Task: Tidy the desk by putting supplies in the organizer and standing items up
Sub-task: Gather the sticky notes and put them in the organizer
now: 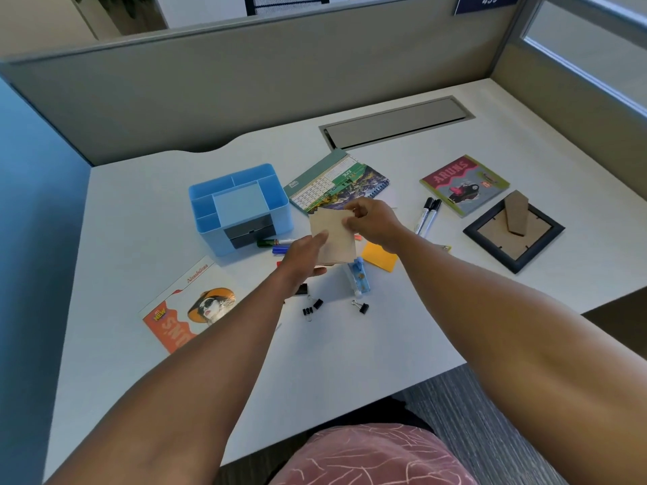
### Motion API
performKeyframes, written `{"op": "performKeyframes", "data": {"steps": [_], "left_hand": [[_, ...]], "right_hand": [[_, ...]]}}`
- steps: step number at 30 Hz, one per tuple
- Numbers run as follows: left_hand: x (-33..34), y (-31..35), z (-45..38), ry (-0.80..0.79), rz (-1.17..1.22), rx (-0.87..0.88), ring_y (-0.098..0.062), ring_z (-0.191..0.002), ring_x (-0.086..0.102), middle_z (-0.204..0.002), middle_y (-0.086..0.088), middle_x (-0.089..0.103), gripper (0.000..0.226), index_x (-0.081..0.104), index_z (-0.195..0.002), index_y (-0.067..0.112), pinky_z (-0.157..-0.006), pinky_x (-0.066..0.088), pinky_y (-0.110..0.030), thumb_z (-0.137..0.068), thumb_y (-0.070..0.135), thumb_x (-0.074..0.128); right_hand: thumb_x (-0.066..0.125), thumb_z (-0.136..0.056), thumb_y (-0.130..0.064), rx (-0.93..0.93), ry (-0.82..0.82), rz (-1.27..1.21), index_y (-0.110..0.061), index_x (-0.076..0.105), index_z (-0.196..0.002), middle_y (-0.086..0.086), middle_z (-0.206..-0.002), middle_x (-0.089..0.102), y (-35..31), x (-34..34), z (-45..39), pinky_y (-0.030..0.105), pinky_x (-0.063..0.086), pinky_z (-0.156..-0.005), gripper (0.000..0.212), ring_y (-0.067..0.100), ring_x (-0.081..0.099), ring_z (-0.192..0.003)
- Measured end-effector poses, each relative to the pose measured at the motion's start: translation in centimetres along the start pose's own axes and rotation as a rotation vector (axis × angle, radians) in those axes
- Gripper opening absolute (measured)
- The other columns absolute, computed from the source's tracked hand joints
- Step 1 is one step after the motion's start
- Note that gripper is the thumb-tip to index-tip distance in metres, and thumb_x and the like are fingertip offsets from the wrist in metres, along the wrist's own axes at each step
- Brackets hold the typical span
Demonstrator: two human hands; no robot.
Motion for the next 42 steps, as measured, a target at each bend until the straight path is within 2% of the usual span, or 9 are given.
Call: {"op": "performKeyframes", "data": {"steps": [5, 8, 15, 25, 30, 32, 34, 37, 42], "left_hand": [[0.1, 0.3, -0.8, -0.002, 0.138, -0.041, -0.025, -0.108, 0.060, -0.115, -0.006, 0.065, 0.046, 0.057, -0.127, 0.017, -0.088, 0.057, -0.039, -0.091, 0.043, 0.066], [0.5, 0.8, -1.0, -0.053, 0.175, -0.080, -0.026, -0.107, 0.061, -0.111, -0.007, 0.066, 0.029, 0.060, -0.119, 0.019, -0.092, 0.054, -0.043, -0.093, 0.033, 0.064], [1.6, 1.6, -2.6, -0.209, 0.406, -0.127, -0.031, -0.117, 0.065, -0.121, -0.015, 0.070, 0.029, 0.058, -0.128, 0.015, -0.106, 0.045, -0.052, -0.102, 0.019, 0.047], [3.7, 1.5, -4.7, -0.097, 0.397, -0.280, -0.027, -0.101, 0.068, -0.115, -0.012, 0.071, 0.039, 0.058, -0.130, 0.016, -0.087, 0.055, -0.044, -0.097, 0.002, 0.040], [4.3, 1.2, -6.3, 0.023, 0.430, -0.295, -0.026, -0.095, 0.067, -0.109, -0.010, 0.069, 0.049, 0.047, -0.140, 0.016, -0.081, 0.056, -0.047, -0.097, -0.003, 0.034], [4.5, 1.3, -6.8, 0.053, 0.486, -0.267, -0.027, -0.091, 0.066, -0.105, -0.012, 0.068, 0.051, 0.047, -0.139, 0.020, -0.076, 0.057, -0.048, -0.096, -0.005, 0.033], [4.6, 1.5, -7.3, 0.064, 0.523, -0.244, -0.028, -0.089, 0.066, -0.107, -0.014, 0.066, 0.053, 0.049, -0.135, 0.025, -0.071, 0.057, -0.047, -0.096, -0.007, 0.033], [4.7, 2.0, -8.0, 0.029, 0.557, -0.239, -0.029, -0.088, 0.065, -0.112, -0.015, 0.064, 0.049, 0.052, -0.130, 0.027, -0.076, 0.056, -0.046, -0.096, -0.004, 0.035], [5.1, 2.5, -8.9, -0.032, 0.526, -0.248, -0.034, -0.095, 0.066, -0.112, -0.016, 0.064, 0.039, 0.059, -0.116, 0.021, -0.073, 0.059, -0.045, -0.093, -0.003, 0.038]], "right_hand": [[0.065, -0.091, -0.003, 0.088, -0.119, -0.193, -0.008, 0.067, -0.113, 0.012, -0.103, 0.062, 0.5, -0.4, -0.8, 0.023, 0.054, -0.072, 0.023, 0.018, 0.060, -0.085], [0.062, -0.091, 0.003, 0.131, -0.244, -0.318, -0.005, 0.068, -0.111, 0.017, -0.111, 0.062, 0.9, -0.5, -1.5, 0.020, 0.056, -0.068, 0.023, 0.019, 0.062, -0.087], [0.064, -0.089, 0.003, 0.115, -0.374, -0.322, -0.009, 0.066, -0.102, 0.017, -0.096, 0.065, 1.1, -1.3, -3.5, 0.039, 0.056, -0.084, 0.018, 0.026, 0.063, -0.081], [0.070, -0.088, -0.009, 0.124, -0.206, -0.026, -0.006, 0.070, -0.093, 0.002, -0.078, 0.062, 3.6, -4.5, -6.9, 0.025, 0.051, -0.065, 0.006, 0.015, 0.056, -0.070], [0.060, -0.092, -0.017, 0.275, -0.087, 0.293, 0.007, 0.067, -0.114, 0.021, -0.115, 0.068, 7.0, -6.0, -9.0, 0.042, 0.053, -0.095, 0.033, 0.032, 0.065, -0.106], [0.061, -0.088, -0.016, 0.308, -0.048, 0.292, 0.007, 0.068, -0.088, 0.027, -0.099, 0.067, 8.1, -6.1, -9.5, 0.036, 0.058, -0.074, 0.024, 0.029, 0.068, -0.089], [0.058, -0.086, -0.015, 0.351, -0.014, 0.326, -0.012, 0.047, -0.061, 0.011, -0.070, 0.053, 8.9, -6.4, -10.0, 0.022, 0.035, -0.047, 0.028, 0.016, 0.048, -0.058], [0.052, -0.085, -0.005, 0.398, 0.033, 0.326, -0.016, 0.030, -0.058, 0.000, -0.059, 0.032, 9.5, -7.0, -10.8, 0.023, 0.017, -0.042, 0.036, 0.014, 0.029, -0.049], [0.057, -0.084, -0.006, 0.414, 0.085, 0.271, -0.013, 0.033, -0.057, 0.002, -0.055, 0.033, 10.4, -7.7, -12.7, 0.023, 0.018, -0.044, 0.037, 0.015, 0.031, -0.049]]}}
Point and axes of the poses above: each hand's wrist, its own z-axis away from the middle knuckle, its own x-axis out of the palm, y = z × x, the point moved 1 cm from there along -z, towards the middle knuckle
